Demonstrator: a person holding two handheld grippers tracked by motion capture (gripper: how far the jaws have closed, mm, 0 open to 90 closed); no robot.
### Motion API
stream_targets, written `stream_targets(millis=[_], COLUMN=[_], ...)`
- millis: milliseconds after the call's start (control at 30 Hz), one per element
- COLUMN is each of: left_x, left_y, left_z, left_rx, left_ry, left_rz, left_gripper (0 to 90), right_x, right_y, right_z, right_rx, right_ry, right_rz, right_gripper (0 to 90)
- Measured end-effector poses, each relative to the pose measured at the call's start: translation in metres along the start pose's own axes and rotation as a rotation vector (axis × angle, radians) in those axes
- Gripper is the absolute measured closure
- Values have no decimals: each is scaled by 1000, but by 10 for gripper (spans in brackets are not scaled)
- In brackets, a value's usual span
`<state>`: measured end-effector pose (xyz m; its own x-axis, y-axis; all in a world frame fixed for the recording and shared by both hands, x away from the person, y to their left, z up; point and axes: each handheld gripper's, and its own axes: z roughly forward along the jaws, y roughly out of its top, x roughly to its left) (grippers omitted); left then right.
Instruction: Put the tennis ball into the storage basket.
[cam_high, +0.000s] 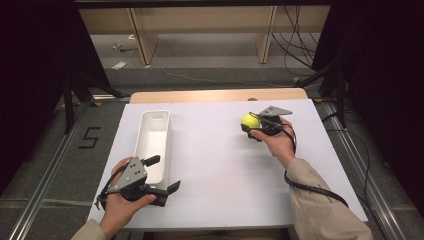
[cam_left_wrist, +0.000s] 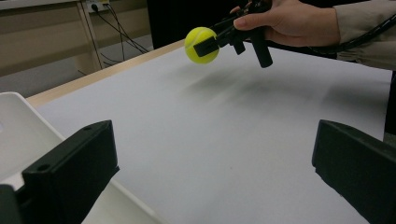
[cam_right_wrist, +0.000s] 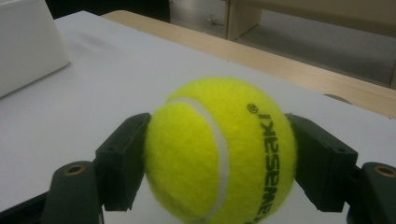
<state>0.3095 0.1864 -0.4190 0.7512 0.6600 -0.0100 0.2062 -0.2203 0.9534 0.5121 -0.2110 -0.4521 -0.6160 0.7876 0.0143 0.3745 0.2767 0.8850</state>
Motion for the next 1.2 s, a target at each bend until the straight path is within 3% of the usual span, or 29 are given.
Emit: stream_targets(millis=[1200], left_x=[0], left_y=[0], left_z=[0], left_rx=[1], left_ry=[-2], left_rz=[0], left_gripper=[0], right_x=[8], right_y=[15], right_z=[-9], right_rx=[-59], right_ry=[9], right_rz=[-15], right_gripper=[271])
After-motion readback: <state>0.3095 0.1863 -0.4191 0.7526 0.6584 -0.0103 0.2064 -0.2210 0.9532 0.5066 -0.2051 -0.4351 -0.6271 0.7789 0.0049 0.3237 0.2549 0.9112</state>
